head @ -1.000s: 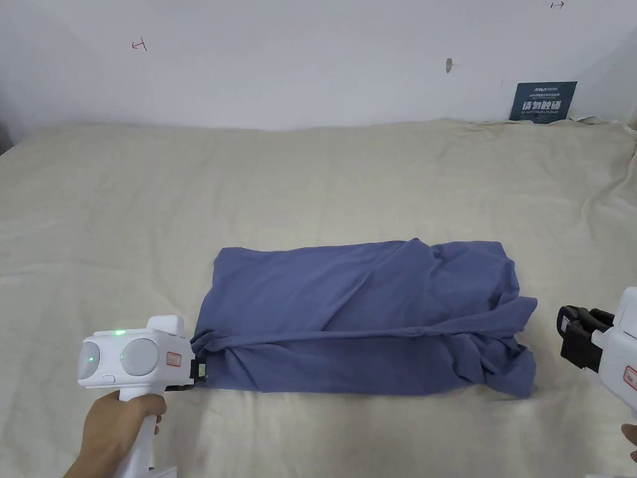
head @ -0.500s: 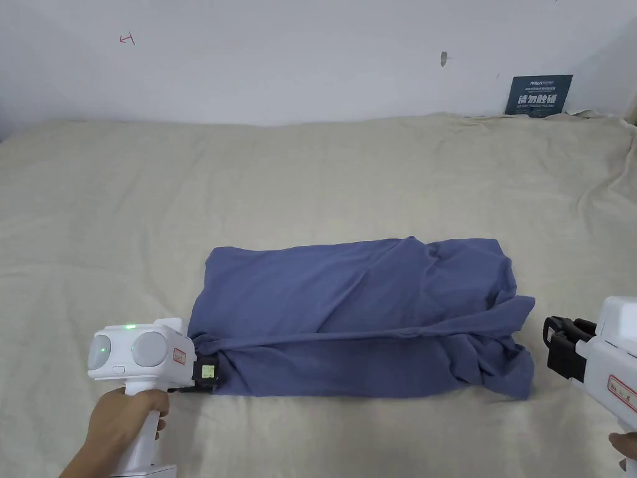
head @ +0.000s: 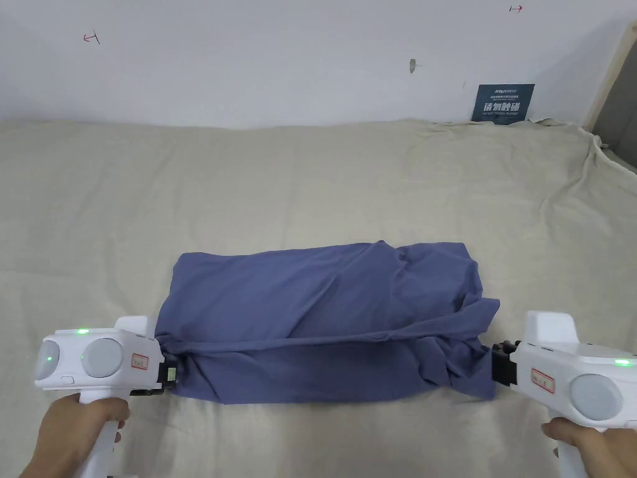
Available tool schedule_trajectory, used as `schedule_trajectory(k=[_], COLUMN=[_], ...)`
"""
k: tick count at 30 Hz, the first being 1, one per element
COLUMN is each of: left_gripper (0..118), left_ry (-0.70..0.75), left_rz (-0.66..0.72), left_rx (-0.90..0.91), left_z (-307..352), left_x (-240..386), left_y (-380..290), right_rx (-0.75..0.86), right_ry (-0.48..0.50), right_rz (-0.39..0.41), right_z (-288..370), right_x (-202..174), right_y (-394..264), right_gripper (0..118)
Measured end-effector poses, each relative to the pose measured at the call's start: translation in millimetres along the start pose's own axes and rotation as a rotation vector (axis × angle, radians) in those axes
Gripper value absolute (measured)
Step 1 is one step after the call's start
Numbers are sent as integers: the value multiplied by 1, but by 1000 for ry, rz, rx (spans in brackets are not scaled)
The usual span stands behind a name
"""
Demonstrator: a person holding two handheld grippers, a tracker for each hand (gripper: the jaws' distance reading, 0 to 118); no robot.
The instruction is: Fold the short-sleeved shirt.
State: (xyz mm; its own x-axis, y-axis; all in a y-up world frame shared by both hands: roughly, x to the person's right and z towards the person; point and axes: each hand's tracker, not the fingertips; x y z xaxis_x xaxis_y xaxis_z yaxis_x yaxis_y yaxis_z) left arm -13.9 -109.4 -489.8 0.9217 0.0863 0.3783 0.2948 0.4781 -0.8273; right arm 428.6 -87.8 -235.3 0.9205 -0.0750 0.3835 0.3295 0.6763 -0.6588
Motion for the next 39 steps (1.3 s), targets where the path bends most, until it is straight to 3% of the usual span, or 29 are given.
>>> schedule_trajectory(k=[1, 3, 4, 10, 12, 13, 14, 15, 16, 32, 39], left_gripper=[2, 2, 2, 2, 2, 2, 2, 2, 2, 2, 2], left_ry=[-5, -19, -26, -38, -41, -42, -42, -42, -41, -35, -51], left_rz=[0, 3, 8, 13, 19, 22, 24, 27, 29, 98, 113], left_rx=[11, 21, 29, 46, 46, 48, 48, 48, 49, 82, 87], left_z=[4, 10, 12, 19, 23, 23, 23, 21, 21, 34, 65], left_x=[-1, -2, -3, -6, -4, -5, -6, -8, -8, -31, -45], left_y=[1, 2, 3, 2, 0, -1, -1, -1, -2, -20, -59], right_rx=[-12, -61, -105, -168, -167, -162, -155, -160, -168, -12, 2], right_ry=[3, -5, -4, -27, -37, -38, -27, -18, -5, 17, 20], right_rz=[-6, -12, -2, -4, 0, -1, -18, -36, -47, -21, -11], right_z=[-12, -28, -36, -69, -72, -77, -78, -79, -78, 29, 82], right_x=[3, 2, 1, -7, -7, -2, 2, 5, 9, 33, 37], right_y=[0, -1, -1, -8, -11, -14, -15, -16, -17, -19, -46], right_gripper=[34, 89, 98, 99, 92, 78, 54, 12, 4, 4, 4])
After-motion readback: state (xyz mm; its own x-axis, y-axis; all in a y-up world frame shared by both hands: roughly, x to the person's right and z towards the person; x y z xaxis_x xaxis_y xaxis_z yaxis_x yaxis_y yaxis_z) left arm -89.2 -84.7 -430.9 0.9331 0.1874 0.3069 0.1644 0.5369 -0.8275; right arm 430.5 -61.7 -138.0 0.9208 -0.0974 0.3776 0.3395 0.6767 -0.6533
